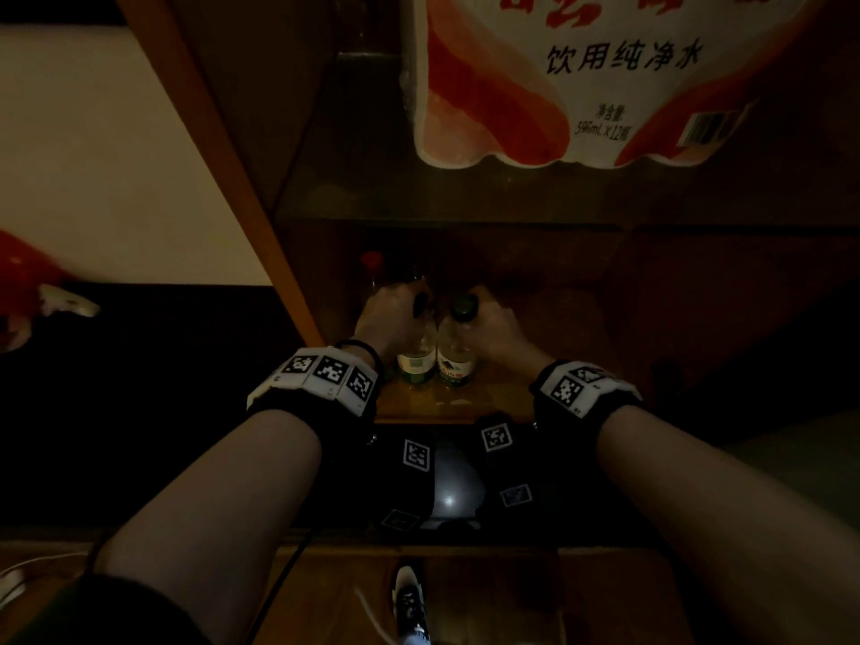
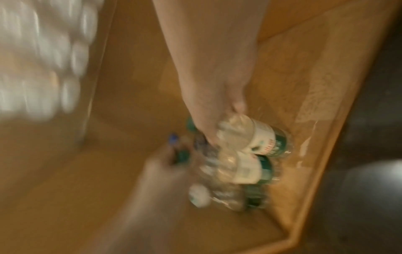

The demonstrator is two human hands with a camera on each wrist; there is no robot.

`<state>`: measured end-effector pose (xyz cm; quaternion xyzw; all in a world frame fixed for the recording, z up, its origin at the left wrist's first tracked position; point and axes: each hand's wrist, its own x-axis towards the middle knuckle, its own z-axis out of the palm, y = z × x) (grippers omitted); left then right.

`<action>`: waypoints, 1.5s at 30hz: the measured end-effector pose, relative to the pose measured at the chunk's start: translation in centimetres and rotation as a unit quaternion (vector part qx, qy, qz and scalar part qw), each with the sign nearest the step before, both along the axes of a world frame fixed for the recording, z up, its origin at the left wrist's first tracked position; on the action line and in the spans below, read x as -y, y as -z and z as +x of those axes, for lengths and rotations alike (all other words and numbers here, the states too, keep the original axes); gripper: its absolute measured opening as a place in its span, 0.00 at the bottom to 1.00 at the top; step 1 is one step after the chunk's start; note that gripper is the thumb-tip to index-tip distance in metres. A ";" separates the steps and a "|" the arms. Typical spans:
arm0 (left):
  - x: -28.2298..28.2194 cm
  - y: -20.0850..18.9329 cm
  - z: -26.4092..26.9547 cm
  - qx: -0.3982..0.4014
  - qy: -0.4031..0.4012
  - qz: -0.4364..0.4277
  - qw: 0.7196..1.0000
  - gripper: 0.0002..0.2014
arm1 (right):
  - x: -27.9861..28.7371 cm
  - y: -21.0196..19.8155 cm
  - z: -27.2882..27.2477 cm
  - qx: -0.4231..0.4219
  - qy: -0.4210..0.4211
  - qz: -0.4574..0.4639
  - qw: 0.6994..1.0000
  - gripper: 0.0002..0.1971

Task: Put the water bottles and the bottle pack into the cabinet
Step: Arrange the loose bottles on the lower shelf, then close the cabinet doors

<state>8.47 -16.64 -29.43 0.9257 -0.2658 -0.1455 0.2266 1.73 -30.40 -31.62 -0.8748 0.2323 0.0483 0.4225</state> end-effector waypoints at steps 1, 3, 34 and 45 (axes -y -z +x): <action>-0.2 -0.2 0.2 -0.012 0.003 0.002 1.000 0.17 | 0.3 -0.5 -0.1 -0.024 -0.025 0.010 0.999 0.28; -0.7 -0.7 0.3 -0.049 0.007 -0.015 0.999 0.20 | 1.1 -1.5 -0.9 -0.053 -0.056 0.037 0.996 0.33; 0.6 -3.3 -19.7 -0.151 0.290 -0.109 0.939 0.13 | -1.3 -0.9 -26.3 -0.116 0.168 0.170 0.964 0.19; 1.6 -11.8 -33.6 -0.122 0.433 -0.240 0.860 0.22 | -6.6 -8.0 -39.9 0.047 0.247 0.263 0.932 0.19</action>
